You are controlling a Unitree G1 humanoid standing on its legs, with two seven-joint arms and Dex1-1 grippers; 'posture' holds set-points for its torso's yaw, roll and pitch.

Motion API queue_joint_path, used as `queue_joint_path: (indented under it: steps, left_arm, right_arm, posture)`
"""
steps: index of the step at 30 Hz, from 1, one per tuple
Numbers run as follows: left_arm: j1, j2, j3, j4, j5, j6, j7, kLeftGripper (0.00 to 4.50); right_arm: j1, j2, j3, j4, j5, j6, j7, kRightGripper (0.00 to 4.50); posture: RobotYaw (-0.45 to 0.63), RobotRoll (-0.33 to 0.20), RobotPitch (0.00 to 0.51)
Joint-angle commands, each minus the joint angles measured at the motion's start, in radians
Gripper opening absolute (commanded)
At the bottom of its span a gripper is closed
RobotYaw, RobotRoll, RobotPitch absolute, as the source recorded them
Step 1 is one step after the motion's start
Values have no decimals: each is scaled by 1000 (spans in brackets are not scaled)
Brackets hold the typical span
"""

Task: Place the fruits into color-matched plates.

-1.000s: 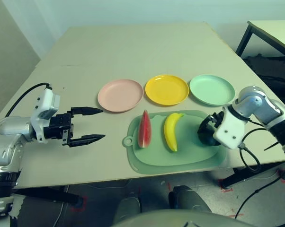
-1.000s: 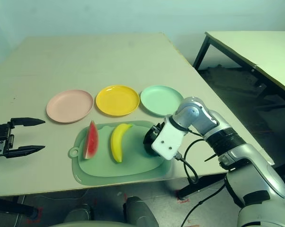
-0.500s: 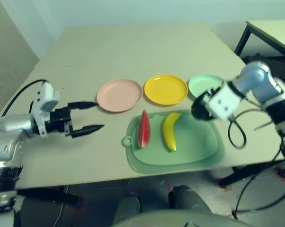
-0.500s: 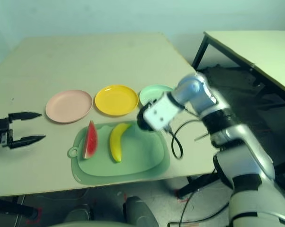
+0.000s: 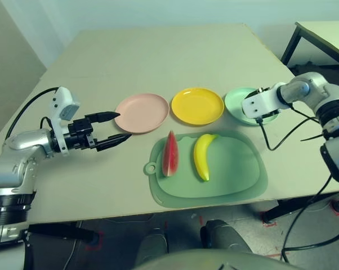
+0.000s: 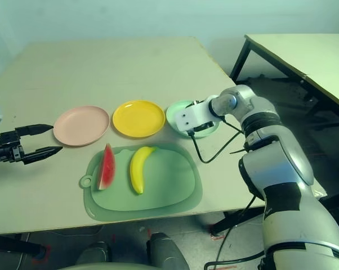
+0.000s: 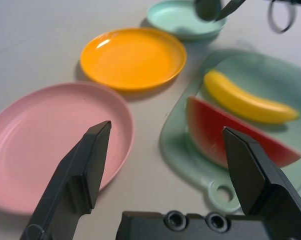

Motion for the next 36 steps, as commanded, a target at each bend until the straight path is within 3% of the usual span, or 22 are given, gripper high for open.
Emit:
queue_joint_path:
  steps: [1, 11, 12, 15, 25, 32, 36]
  left_arm:
    - [-21, -10, -20, -38, -25, 48, 9, 4500]
    - [-39, -23, -55, -70, -20, 60, 13, 4500]
    - [-38, -22, -55, -68, -19, 58, 11, 4500]
    - [-32, -21, -56, -62, -14, 48, 5, 4500]
    - [-22, -23, -65, -29, 2, 14, -30, 4500]
    - [14, 14, -48, 99, 4, -118, -201, 4500]
    - [30, 27, -42, 165, 5, -171, -274, 4500]
  right_arm:
    - [1, 26, -2, 18, -28, 21, -59, 2953]
    - [20, 56, -1, 36, -54, 52, -105, 2953]
    - [22, 55, -1, 37, -55, 55, -103, 3684]
    - [26, 46, -4, 37, -57, 55, -98, 4482]
    - [-5, 0, -39, 13, -18, -12, 23, 4482]
    - [-16, 10, -77, -150, 149, -270, 329, 4482]
    - [99, 23, -44, -467, 374, -264, 533, 4482]
  posture:
    - [-81, 0, 37]
    - [-78, 0, 33]
    - [-77, 0, 31]
    - [-77, 0, 31]
    - [-83, 0, 29]
    - [-107, 0, 35]
    - [-115, 0, 37]
